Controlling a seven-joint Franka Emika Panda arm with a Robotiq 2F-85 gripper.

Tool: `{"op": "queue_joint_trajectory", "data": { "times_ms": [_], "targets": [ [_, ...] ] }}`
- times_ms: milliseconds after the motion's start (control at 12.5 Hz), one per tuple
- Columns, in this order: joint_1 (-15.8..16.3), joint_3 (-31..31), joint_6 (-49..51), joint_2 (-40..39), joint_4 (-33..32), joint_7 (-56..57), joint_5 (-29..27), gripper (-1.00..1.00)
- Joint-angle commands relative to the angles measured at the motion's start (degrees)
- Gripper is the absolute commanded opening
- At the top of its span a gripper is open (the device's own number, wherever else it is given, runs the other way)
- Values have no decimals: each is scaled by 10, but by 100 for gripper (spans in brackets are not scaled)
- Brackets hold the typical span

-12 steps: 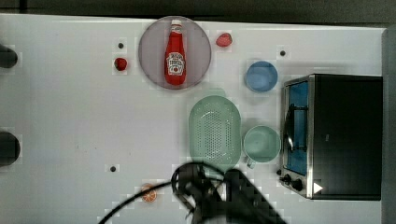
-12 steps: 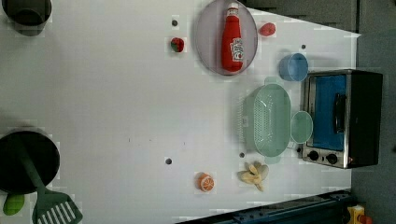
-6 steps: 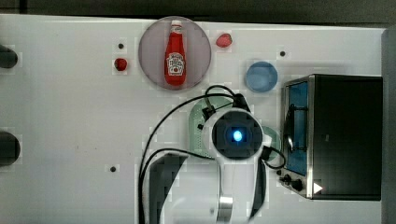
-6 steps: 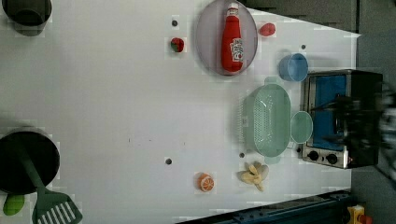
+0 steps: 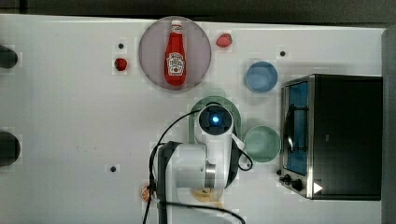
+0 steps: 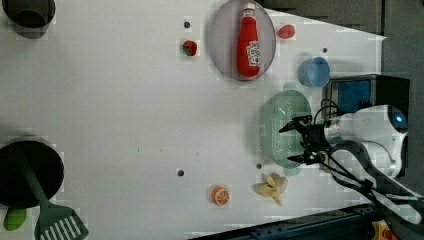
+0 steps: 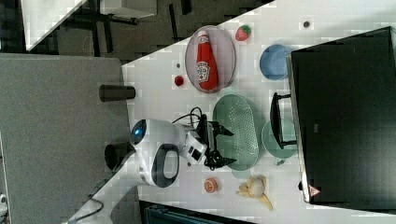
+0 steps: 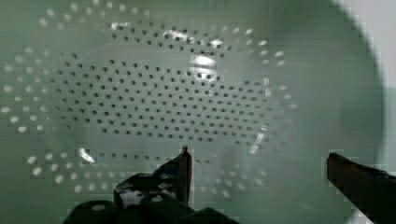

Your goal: Drag strainer right to left.

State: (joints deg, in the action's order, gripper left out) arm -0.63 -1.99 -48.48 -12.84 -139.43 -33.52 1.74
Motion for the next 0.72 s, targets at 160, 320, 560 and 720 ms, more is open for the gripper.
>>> {"op": "queue_joint_trajectory", "data": {
  "times_ms": [160,320,560,720],
  "targets": [
    [-9,12,-107,-43,16,-51,-3,100],
    [-5,16,-147,-68,16,-72,-6,100],
    [8,31,-154,-74,9,-130,-7,100],
    [19,39,-154,-74,9,-134,-7,100]
  ]
}}
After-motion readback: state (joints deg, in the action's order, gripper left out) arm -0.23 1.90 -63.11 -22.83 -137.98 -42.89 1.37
